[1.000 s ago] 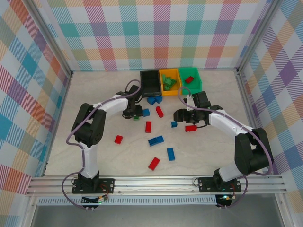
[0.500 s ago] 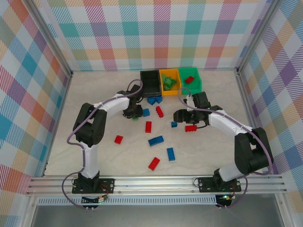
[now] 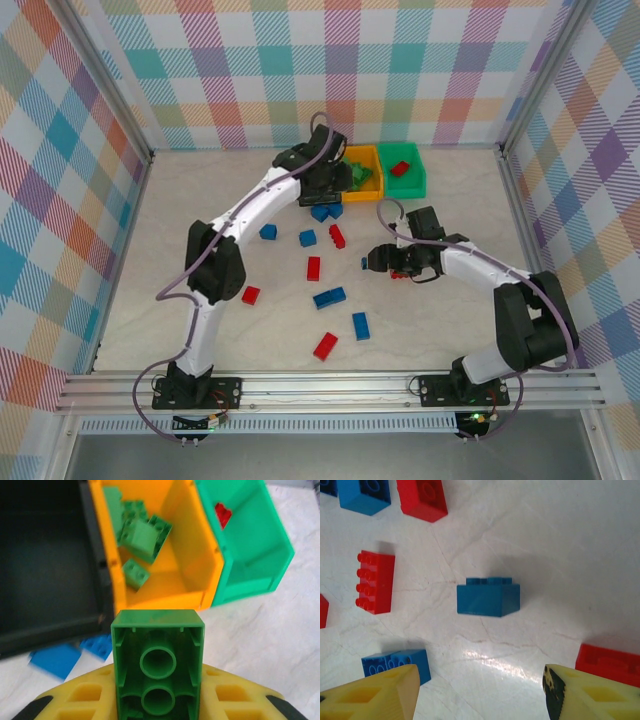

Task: Sort the legos into containers by color
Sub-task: Place the lego in the container.

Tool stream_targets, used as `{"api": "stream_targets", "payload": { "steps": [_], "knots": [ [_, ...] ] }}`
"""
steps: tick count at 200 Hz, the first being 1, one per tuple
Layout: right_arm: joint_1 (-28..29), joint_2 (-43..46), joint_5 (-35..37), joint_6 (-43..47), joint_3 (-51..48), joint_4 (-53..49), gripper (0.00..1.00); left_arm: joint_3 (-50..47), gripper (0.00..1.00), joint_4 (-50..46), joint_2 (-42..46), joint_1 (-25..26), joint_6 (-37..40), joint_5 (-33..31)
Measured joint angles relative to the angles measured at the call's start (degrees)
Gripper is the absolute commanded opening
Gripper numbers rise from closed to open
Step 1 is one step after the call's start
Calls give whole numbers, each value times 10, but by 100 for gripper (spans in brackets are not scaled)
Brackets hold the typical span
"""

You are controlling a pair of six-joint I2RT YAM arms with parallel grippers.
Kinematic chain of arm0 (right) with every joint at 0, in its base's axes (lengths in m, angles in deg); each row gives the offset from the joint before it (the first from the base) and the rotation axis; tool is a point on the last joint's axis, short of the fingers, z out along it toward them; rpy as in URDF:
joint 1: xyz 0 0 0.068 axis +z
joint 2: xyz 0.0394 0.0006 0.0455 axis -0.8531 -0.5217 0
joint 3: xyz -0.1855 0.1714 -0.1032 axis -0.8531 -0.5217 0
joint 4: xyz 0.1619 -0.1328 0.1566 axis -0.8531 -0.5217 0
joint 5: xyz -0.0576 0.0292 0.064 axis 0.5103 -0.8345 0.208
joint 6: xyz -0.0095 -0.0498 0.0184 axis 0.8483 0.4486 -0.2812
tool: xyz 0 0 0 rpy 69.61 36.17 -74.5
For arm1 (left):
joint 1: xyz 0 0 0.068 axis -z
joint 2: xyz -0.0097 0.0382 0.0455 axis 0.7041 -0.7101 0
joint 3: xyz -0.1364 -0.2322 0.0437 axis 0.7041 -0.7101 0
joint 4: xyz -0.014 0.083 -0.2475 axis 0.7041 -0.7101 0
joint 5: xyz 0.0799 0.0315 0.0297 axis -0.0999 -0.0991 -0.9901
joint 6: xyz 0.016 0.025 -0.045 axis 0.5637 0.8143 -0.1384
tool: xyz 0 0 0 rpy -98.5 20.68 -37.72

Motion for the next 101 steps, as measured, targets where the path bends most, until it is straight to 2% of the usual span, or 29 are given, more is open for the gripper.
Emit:
{"api": "stream_targets", "payload": {
  "steps": [15, 36, 57, 67, 89, 101],
  "knots": [
    [0, 14, -2, -3, -5, -2, 67, 56, 36, 13, -50, 0, -7, 0],
    [0, 38, -2, -5, -8, -6, 67, 115, 60, 31, -109, 0, -17, 0],
    [0, 52, -3, -7, -8, -11, 67, 153, 67, 49, -152, 0, -36, -2],
    [0, 55, -3, -7, -8, -14, 67, 154, 75, 53, -158, 0, -43, 0],
    [0, 57, -3, -8, -8, -18, 67, 144, 77, 61, -155, 0, -49, 8],
    [0, 56, -3, -7, -8, -19, 67, 102, 77, 77, -133, 0, -49, 12]
  ]
}}
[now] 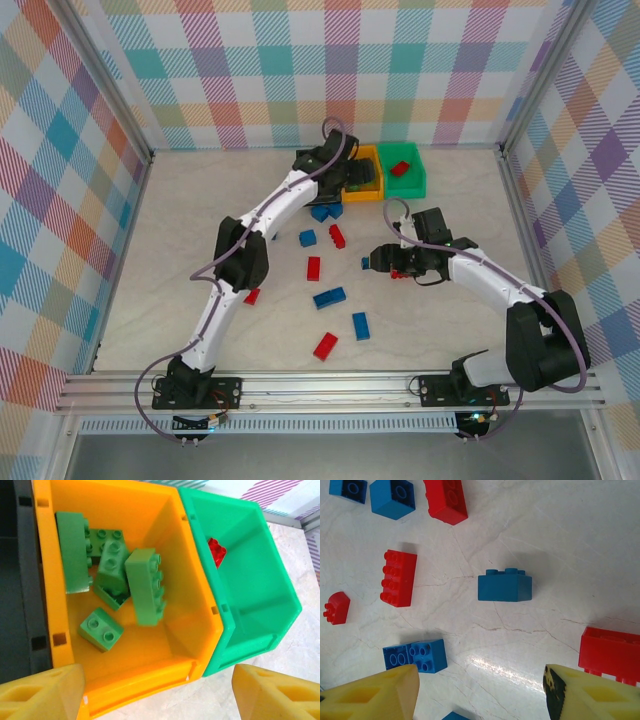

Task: Sort the legos into containers by color
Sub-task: Place the lego in the container, then pick up the lego from the center of the table.

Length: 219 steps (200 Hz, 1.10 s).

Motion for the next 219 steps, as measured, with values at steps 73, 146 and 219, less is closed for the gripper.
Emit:
{"api": "stream_targets", "payload": {
  "steps": [73, 146, 219],
  "knots": [
    [3, -90, 4, 5, 49, -11, 67, -470, 78, 111, 335, 0, 12, -20],
    [46, -218, 46, 22, 164, -29, 66, -651, 80, 125, 474, 0, 14, -93],
    [80, -275, 99, 39, 212, -65, 28, -736, 80, 95, 516, -5, 7, -141]
  ]
}}
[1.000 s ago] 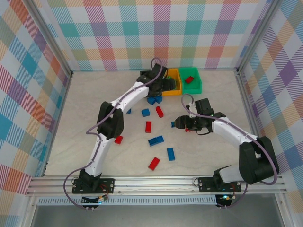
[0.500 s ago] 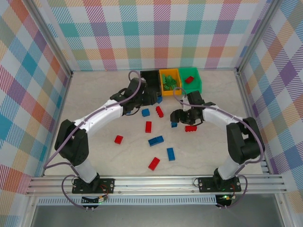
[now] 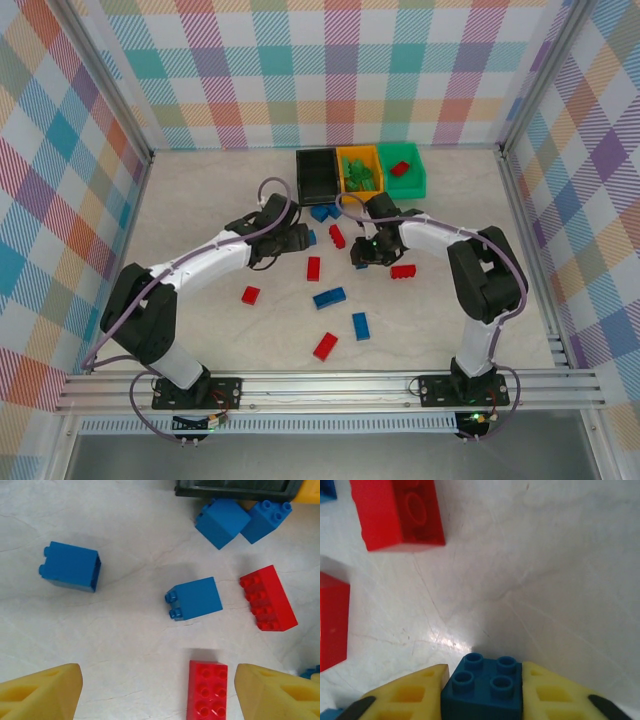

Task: Sort the legos into containers by color
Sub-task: Pick up the lego from the center of the table, then place the lego in the container.

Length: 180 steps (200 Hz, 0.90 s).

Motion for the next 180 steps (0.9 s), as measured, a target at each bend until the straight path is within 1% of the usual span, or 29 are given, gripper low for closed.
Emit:
{"api": "stream_targets", "payload": {
  "steps": [24, 42, 71, 98, 114, 121, 128, 133, 144, 156, 171, 180],
  "knots": [
    [0, -1, 0, 0, 9, -16, 28, -12, 79, 0, 14, -3, -5, -8],
    [0, -8, -4, 0, 52, -36, 29, -23, 80, 0, 25, -4, -11, -14],
    [0, -63, -24, 0, 210, -49, 31, -41, 80, -10, 38, -8, -22, -21],
    [0, -148, -30, -3, 386, -51, 33, -46, 80, -24, 42, -14, -37, -19],
    [0, -219, -28, -8, 506, -61, 41, -43, 80, -35, 41, -17, -42, -14],
    [0, -250, -25, -11, 555, -67, 48, -39, 80, -43, 39, -17, -43, -14],
    [0, -284, -19, -12, 609, -75, 59, -33, 80, -51, 34, -17, -43, -13],
    [0, -306, -16, -16, 641, -79, 62, -28, 80, -56, 30, -18, -43, -13],
    [0, -354, -12, -13, 714, -100, 64, -18, 81, -65, 20, -20, -45, -13],
    [0, -384, -10, -13, 755, -116, 64, -9, 82, -75, 8, -27, -45, -5],
    [0, -386, -11, -13, 746, -130, 65, 1, 82, -80, -8, -42, -45, 5],
    [0, -374, -14, -9, 717, -125, 65, 7, 82, -85, -19, -52, -44, 12]
  ]
}}
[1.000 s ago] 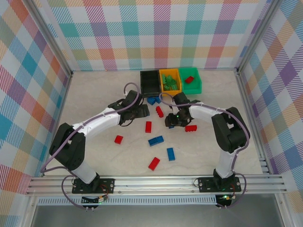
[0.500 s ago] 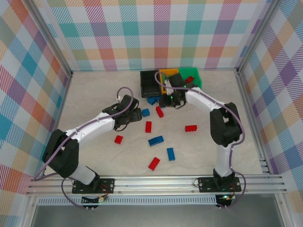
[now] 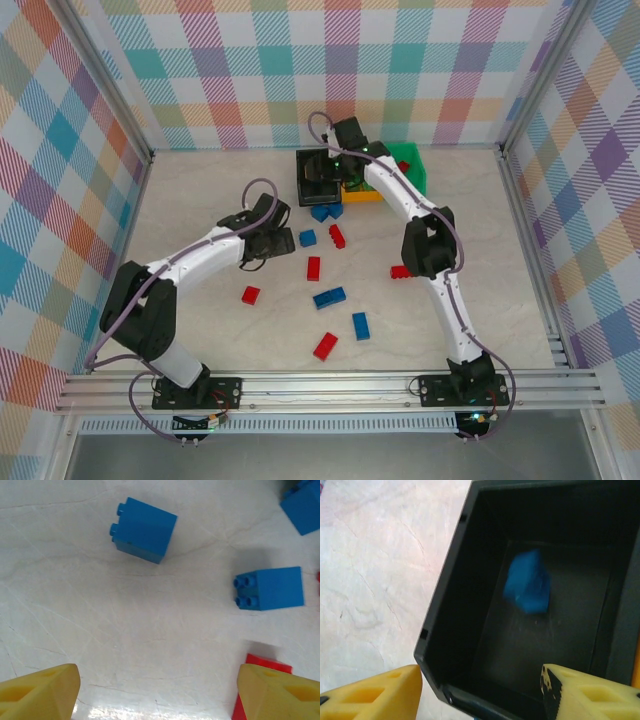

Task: Sort the legos into containers by color
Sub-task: Place the lego in the container, then pick up the lego from the center of the table.

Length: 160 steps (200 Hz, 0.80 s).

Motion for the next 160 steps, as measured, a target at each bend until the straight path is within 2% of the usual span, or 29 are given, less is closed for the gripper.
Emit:
{"api": "stream_targets", "payload": {
  "steps": [23, 61, 104, 119, 137, 160],
  "knots": [
    [0, 78, -4, 3, -123, 20, 65, 23, 82, -10, -32, -26, 6, 16],
    [1, 276, -10, 7, -373, 57, 66, 106, 82, -25, -124, -62, 43, 40],
    [1, 461, -13, 9, -562, 98, 66, 199, 76, -52, -221, -97, 103, 59],
    [1, 505, -7, 9, -612, 103, 67, 217, 71, -57, -243, -106, 117, 71],
    [1, 542, 5, 9, -664, 105, 67, 230, 55, -63, -262, -112, 134, 93],
    [1, 566, 16, 9, -712, 107, 67, 231, 43, -64, -266, -112, 139, 123]
  ]
}}
